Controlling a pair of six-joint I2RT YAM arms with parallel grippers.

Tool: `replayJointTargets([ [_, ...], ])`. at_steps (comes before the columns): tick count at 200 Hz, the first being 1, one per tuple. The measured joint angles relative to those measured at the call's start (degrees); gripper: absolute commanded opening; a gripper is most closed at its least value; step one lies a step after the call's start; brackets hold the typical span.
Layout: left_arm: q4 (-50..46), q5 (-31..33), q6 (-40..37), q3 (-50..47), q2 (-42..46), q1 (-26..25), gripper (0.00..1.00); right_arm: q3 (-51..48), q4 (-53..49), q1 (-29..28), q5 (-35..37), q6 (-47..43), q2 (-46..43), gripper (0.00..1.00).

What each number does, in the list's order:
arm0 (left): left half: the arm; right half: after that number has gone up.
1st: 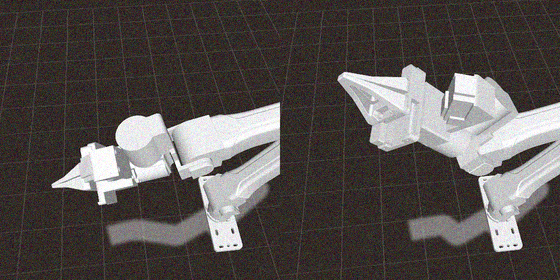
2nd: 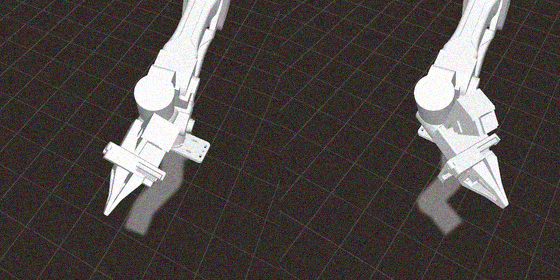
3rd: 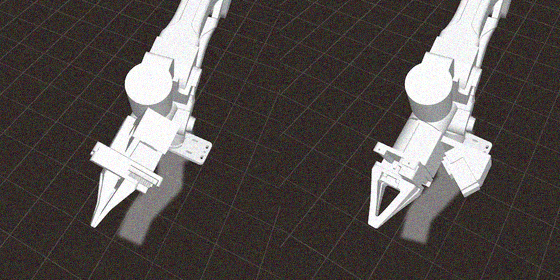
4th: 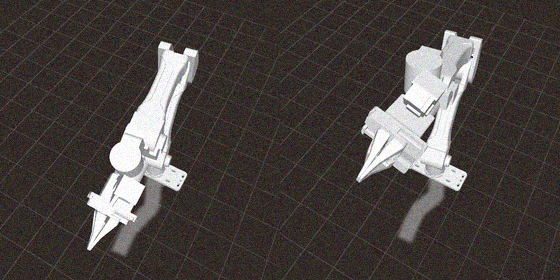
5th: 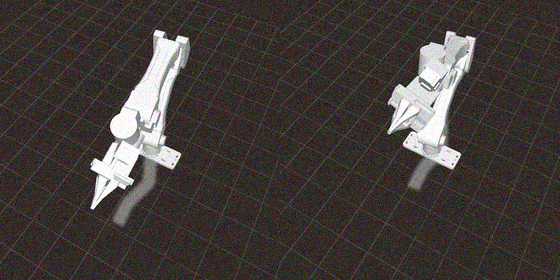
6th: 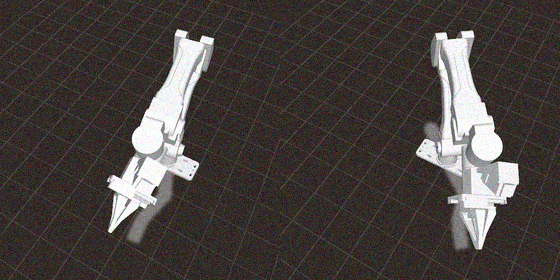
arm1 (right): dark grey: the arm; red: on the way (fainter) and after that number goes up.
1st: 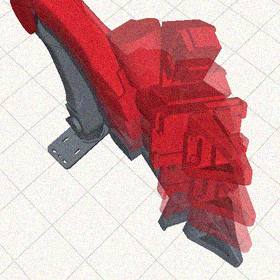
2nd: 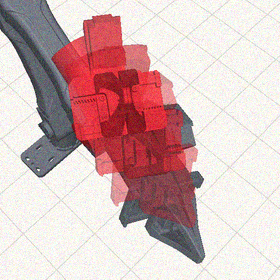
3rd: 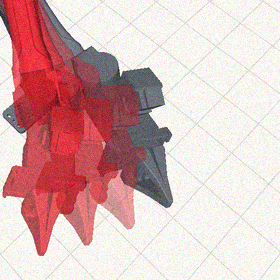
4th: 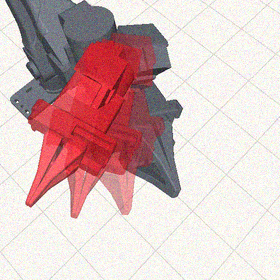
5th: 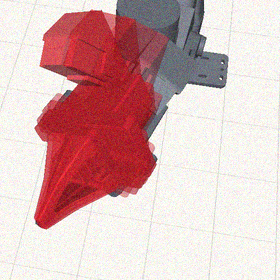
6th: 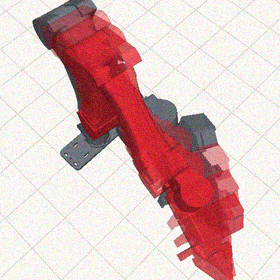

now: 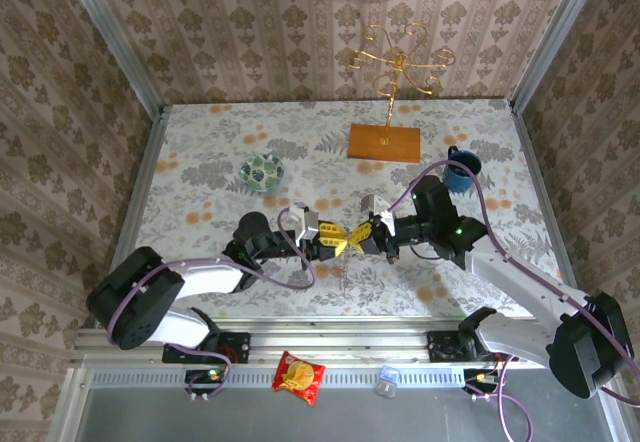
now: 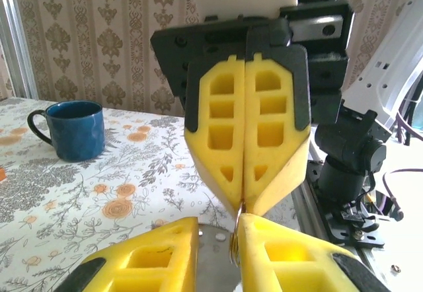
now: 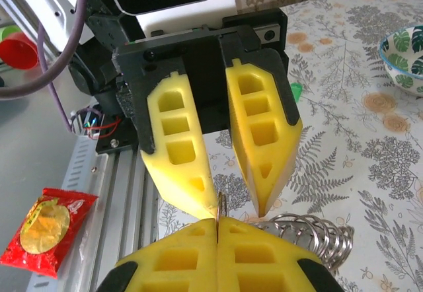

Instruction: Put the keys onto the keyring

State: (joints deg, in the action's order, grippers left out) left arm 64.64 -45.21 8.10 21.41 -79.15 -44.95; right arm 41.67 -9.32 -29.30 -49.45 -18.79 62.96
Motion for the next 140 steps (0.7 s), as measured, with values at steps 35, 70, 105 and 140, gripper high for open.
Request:
replayJointTargets([
  [35, -6.1, -0.1, -2.0, 1.2, 0.3, 0.0, 0.20, 2.9, -5.6, -0.8, 1.4, -3.7, 0.0, 0.00],
  [70, -11.4, -0.3, -4.0, 2.4, 1.1, 0.0, 0.10, 6.1, -9.4, -3.0, 2.6, -6.8, 0.9, 0.00],
  [105, -13.4, -0.9, -4.9, 2.8, 1.6, -0.1, 0.00, 6.9, -9.7, -3.7, 4.3, -6.1, 1.9, 0.00],
  [140, -18.6, 4.9, -5.6, 2.2, 5.7, -0.1, 0.18, 3.4, -6.3, -2.4, 15.9, 7.1, -1.6, 0.28],
])
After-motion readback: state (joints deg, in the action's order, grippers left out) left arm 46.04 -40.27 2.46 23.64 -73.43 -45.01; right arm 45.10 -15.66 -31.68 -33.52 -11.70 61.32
